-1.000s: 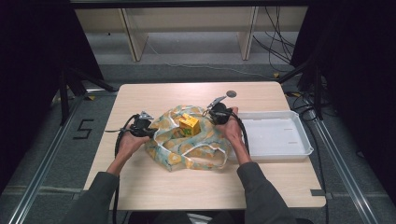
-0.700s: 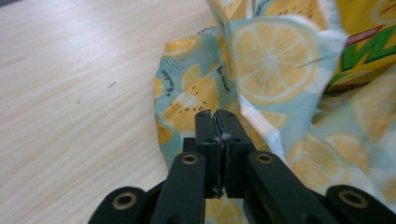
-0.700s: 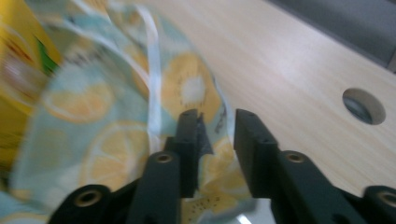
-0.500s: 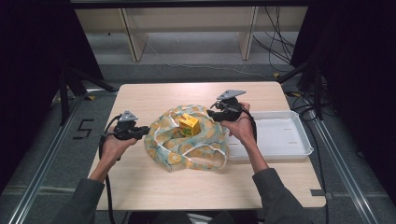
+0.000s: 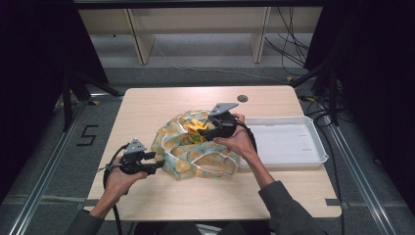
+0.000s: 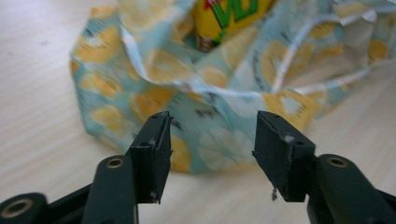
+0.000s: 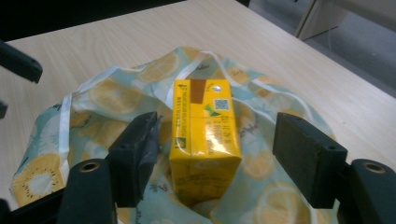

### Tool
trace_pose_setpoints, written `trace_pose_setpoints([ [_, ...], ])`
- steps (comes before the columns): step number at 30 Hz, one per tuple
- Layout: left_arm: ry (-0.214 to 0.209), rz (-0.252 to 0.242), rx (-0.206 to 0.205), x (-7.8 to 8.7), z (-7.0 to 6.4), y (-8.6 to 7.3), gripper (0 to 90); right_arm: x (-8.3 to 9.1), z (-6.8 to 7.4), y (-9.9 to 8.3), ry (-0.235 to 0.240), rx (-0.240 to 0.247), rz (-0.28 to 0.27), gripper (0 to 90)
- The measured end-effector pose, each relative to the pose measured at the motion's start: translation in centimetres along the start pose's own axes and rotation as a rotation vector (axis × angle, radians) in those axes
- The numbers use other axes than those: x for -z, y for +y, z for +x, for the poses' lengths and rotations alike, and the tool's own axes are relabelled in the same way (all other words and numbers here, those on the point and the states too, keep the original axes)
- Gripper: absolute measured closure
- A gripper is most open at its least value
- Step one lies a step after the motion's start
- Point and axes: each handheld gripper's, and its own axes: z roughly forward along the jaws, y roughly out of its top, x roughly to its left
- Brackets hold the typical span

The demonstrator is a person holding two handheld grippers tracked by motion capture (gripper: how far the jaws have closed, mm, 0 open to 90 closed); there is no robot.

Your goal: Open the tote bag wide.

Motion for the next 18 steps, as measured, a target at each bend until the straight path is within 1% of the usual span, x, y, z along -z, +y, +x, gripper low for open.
trace_pose_setpoints([
  [1,-0.003,0.008,0.01,0.0,-0.3,-0.3,41.7,-0.3,0.1,-0.1,-0.008,0.002,-0.014,28.9],
  [2,-0.006,0.007,0.021,0.0,-0.4,-0.5,40.3,-0.4,0.1,-0.1,0.002,0.002,-0.013,27.7],
  [3,0.0,-0.001,0.033,0.0,-0.8,-0.9,38.8,-0.5,0.1,-0.1,0.004,-0.005,-0.001,26.5],
  [4,-0.004,0.019,0.009,0.2,-0.8,-1.1,38.0,-0.7,0.2,-0.1,0.003,0.002,-0.005,25.8],
  [5,-0.005,0.016,0.017,0.2,-0.9,-1.4,37.4,-0.8,0.2,-0.1,-0.002,0.0,-0.002,25.1],
  [6,-0.004,0.011,0.039,0.3,-1.1,-1.6,35.7,-0.9,0.2,-0.1,0.01,-0.003,0.005,24.2],
  [7,-0.007,0.013,0.041,0.4,-1.2,-1.7,34.8,-1.1,0.1,-0.1,0.016,0.012,0.001,23.4],
  [8,-0.001,0.018,0.035,0.7,-1.3,-1.9,34.4,-1.3,0.2,-0.1,0.012,0.012,-0.002,23.2],
  [10,0.007,0.02,0.037,0.9,-1.6,-2.2,31.7,-1.6,0.2,-0.1,0.012,0.023,-0.001,22.4],
  [11,0.003,0.018,0.029,0.9,-1.8,-2.4,30.3,-1.7,0.3,-0.1,0.019,0.009,0.011,22.1],
  [12,0.008,0.005,0.061,0.8,-2.1,-2.6,29.9,-1.8,0.3,-0.2,0.015,0.014,0.003,21.8],
  [13,0.005,0.022,0.034,1.0,-2.1,-2.7,29.0,-1.9,0.2,-0.1,0.027,0.023,0.013,21.8],
  [14,0.001,0.021,0.038,0.9,-2.4,-2.9,27.1,-2.1,0.3,-0.2,0.023,0.017,0.006,21.8],
  [15,0.001,0.019,0.035,0.9,-2.6,-3.1,26.3,-2.2,0.3,-0.2,0.026,0.021,0.007,21.6],
  [16,0.002,0.021,0.028,0.8,-2.8,-3.1,26.3,-2.3,0.3,-0.2,0.029,0.011,0.016,21.6],
  [17,0.0,0.035,0.016,0.8,-3.0,-3.2,26.3,-2.4,0.3,-0.2,0.027,0.011,0.02,21.7],
  [18,0.005,0.035,0.025,0.7,-3.3,-3.3,26.2,-2.7,0.2,-0.2,0.024,0.024,0.013,21.7],
])
